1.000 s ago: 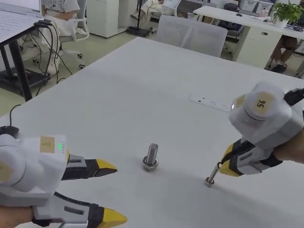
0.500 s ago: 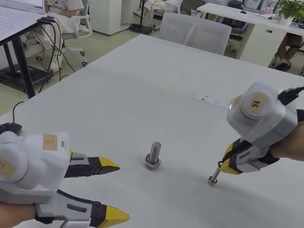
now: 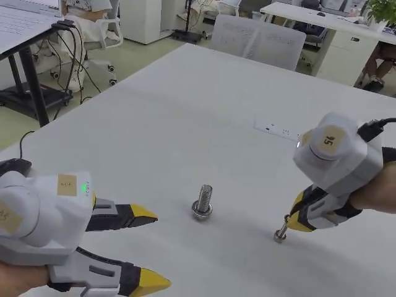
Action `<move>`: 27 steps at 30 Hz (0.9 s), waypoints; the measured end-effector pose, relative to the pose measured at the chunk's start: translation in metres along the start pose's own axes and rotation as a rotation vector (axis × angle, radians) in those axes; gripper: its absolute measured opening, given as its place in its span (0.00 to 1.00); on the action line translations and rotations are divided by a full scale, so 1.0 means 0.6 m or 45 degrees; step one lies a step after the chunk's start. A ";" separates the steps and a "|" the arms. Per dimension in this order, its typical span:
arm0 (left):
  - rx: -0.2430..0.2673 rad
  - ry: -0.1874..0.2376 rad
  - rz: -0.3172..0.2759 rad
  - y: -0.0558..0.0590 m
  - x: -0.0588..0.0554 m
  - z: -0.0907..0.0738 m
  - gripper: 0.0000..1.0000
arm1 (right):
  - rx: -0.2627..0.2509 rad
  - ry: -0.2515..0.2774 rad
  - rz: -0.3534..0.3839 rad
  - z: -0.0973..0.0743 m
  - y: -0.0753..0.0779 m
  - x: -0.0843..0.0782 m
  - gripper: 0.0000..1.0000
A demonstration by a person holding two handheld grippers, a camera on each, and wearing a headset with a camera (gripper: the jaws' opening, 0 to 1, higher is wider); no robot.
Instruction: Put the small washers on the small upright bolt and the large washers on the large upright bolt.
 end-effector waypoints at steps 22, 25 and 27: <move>-0.002 -0.003 -0.011 -0.001 -0.003 -0.001 0.56 | 0.065 -0.051 0.031 0.056 -0.002 -0.019 0.14; -0.001 -0.003 -0.010 -0.002 -0.003 -0.001 0.56 | 0.066 -0.053 0.030 0.059 -0.002 -0.021 0.14; -0.001 -0.002 -0.011 -0.003 -0.003 -0.001 0.56 | 0.067 -0.051 0.034 0.061 -0.002 -0.021 0.14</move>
Point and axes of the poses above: the centre of the closed fingertips' face, and the gripper's own axes: z roughly forward along the fingers, y roughly to its right, x roughly out of its top, the point moved 5 cm from there along -z, roughly backward along the fingers, and after that the axes turned 11 degrees about y, right-handed, at the moved point
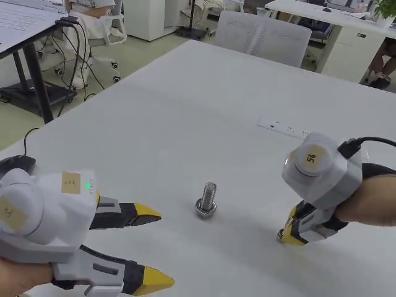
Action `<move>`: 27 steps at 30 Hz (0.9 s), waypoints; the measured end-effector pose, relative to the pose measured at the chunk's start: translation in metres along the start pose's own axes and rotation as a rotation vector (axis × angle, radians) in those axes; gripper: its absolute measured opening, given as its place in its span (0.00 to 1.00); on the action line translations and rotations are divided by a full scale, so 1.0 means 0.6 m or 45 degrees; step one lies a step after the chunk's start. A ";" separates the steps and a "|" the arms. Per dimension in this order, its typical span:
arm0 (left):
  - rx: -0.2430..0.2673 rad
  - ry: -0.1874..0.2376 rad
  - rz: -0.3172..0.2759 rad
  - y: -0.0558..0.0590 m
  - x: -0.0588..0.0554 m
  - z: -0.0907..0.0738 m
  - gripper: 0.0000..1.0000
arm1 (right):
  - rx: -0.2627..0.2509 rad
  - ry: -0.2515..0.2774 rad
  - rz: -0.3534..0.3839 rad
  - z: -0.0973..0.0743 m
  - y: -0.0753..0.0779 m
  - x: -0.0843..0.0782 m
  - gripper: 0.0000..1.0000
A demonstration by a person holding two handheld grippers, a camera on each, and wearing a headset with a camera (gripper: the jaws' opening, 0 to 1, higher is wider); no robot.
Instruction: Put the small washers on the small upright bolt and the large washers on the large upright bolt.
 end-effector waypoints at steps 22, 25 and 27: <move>-0.007 -0.006 -0.001 0.001 0.000 0.003 0.56 | 0.014 0.039 0.007 0.002 -0.008 0.001 0.35; -0.009 -0.006 -0.002 0.001 0.001 0.004 0.56 | 0.024 0.042 0.011 0.002 -0.011 -0.001 0.40; -0.010 -0.006 -0.003 0.001 0.001 0.004 0.56 | 0.025 0.053 0.020 0.003 -0.013 -0.003 0.46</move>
Point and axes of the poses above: the centre of the closed fingertips' face, and the gripper's own axes: z roughly forward along the fingers, y roughly to its right, x roughly out of its top, the point moved 5 cm from there along -z, roughly backward along the fingers, and after that the axes turned 11 degrees about y, right-handed, at the moved point
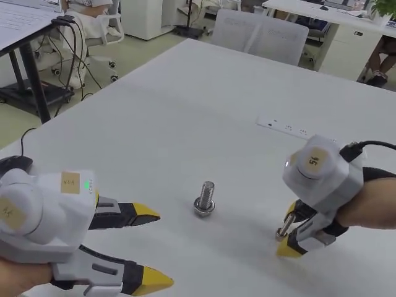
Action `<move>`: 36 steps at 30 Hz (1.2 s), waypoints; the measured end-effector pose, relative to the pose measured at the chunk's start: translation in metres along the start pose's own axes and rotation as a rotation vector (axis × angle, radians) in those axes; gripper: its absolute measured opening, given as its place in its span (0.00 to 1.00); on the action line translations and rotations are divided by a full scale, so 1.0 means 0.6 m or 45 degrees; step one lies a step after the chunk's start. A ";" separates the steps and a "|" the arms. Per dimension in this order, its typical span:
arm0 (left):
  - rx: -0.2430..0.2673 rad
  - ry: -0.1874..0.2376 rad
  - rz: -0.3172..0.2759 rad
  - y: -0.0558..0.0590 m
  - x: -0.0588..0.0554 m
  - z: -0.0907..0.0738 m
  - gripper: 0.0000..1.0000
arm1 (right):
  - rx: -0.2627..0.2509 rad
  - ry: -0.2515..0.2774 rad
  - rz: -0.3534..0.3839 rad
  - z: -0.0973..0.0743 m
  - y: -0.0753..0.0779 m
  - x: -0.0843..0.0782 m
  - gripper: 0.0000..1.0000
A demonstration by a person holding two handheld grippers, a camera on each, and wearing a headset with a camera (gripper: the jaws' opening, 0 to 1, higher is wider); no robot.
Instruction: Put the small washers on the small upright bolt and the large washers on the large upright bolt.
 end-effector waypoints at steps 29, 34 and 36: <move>-0.044 -0.028 -0.046 0.006 -0.010 0.008 0.63 | -0.040 0.362 0.153 -0.019 -0.050 -0.012 1.00; -0.047 -0.041 -0.081 0.007 -0.014 0.010 0.66 | -0.083 0.444 0.169 -0.033 -0.063 -0.011 1.00; -0.053 -0.040 -0.085 0.008 -0.015 0.011 0.67 | -0.098 0.462 0.186 -0.038 -0.068 -0.011 1.00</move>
Point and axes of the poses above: the centre of the closed fingertips' face, and the gripper's own axes: z roughly forward along the fingers, y roughly to its right, x roughly out of its top, the point moved 5 cm from there along -z, roughly backward along the fingers, and after that the axes turned 11 degrees about y, right-handed, at the moved point
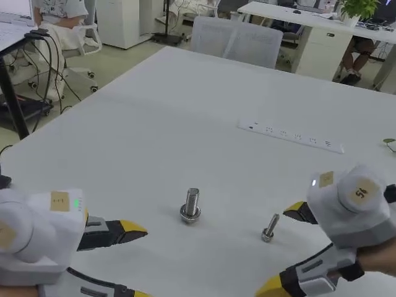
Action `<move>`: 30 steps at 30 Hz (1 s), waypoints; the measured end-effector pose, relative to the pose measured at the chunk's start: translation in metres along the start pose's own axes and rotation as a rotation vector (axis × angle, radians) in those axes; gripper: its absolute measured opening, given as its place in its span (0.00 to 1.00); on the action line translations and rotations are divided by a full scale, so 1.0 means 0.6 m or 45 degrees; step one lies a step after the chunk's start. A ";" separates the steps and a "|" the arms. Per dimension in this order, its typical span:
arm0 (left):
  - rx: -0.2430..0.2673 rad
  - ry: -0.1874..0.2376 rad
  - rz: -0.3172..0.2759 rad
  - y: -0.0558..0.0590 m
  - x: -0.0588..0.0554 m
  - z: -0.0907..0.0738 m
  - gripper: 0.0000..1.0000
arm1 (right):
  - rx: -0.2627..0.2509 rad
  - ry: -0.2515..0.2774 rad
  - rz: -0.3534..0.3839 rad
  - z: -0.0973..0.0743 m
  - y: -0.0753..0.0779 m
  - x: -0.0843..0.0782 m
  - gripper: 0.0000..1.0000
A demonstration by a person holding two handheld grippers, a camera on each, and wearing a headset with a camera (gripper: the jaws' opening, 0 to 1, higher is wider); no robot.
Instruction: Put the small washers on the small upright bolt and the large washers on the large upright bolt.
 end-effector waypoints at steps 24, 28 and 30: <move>-0.031 0.011 -0.044 0.003 0.015 0.004 0.79 | -0.119 0.240 0.091 -0.029 -0.078 -0.005 1.00; -0.036 0.020 -0.047 0.002 0.021 0.003 0.79 | -0.137 0.280 0.105 -0.034 -0.089 -0.006 1.00; -0.036 0.018 -0.046 0.001 0.022 0.004 0.80 | -0.150 0.314 0.121 -0.035 -0.093 -0.007 1.00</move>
Point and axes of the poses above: the centre of the closed fingertips' face, and the gripper's own axes: z roughly forward along the fingers, y roughly to its right, x roughly out of its top, the point moved 5 cm from there along -z, roughly backward along the fingers, and after that the axes turned 11 degrees about y, right-handed, at the moved point
